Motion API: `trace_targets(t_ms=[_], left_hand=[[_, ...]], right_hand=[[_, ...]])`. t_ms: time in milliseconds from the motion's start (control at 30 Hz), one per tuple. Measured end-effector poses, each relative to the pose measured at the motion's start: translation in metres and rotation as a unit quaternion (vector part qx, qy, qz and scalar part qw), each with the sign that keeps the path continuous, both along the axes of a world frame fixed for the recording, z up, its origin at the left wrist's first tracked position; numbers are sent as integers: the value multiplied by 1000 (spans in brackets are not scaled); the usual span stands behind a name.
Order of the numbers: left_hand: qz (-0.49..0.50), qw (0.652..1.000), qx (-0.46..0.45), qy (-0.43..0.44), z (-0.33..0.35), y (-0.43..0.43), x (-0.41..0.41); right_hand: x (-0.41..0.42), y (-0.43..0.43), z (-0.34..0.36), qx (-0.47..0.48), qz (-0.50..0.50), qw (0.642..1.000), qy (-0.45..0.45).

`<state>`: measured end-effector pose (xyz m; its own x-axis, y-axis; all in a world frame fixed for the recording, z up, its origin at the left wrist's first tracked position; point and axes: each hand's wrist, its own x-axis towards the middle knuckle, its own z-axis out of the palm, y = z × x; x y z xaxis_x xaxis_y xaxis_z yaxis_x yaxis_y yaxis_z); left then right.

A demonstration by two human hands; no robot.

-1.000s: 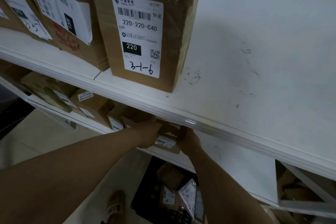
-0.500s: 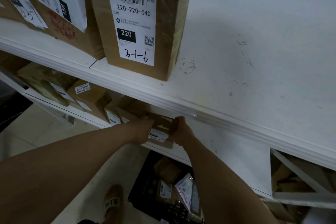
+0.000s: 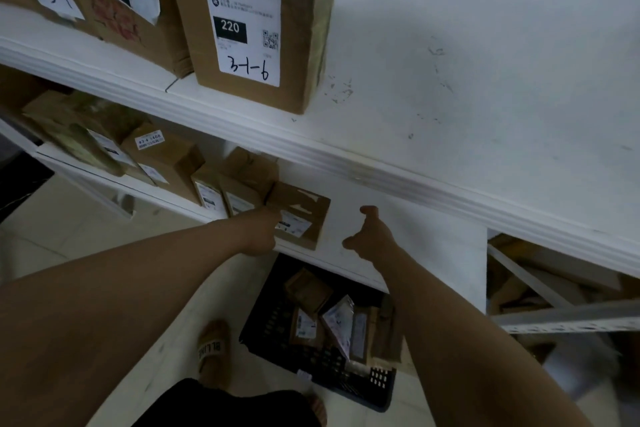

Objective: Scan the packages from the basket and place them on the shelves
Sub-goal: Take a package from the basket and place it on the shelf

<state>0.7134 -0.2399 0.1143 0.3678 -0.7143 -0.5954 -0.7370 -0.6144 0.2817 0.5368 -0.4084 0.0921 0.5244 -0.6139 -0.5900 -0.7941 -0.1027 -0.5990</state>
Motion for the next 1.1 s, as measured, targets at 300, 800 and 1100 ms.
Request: trace_targets(t_ms=[300,800,1100], left_hand=[[25,994,55,88,-23,40,-83],[43,989,78,116,-152,94,-100],[50,989,73,117,-292,109,-85]], right_hand=[[-122,13,-12,4,15,994,112],[-94,66,-126,64,102,976,184],[-63,84,-316,75,105,981,146]])
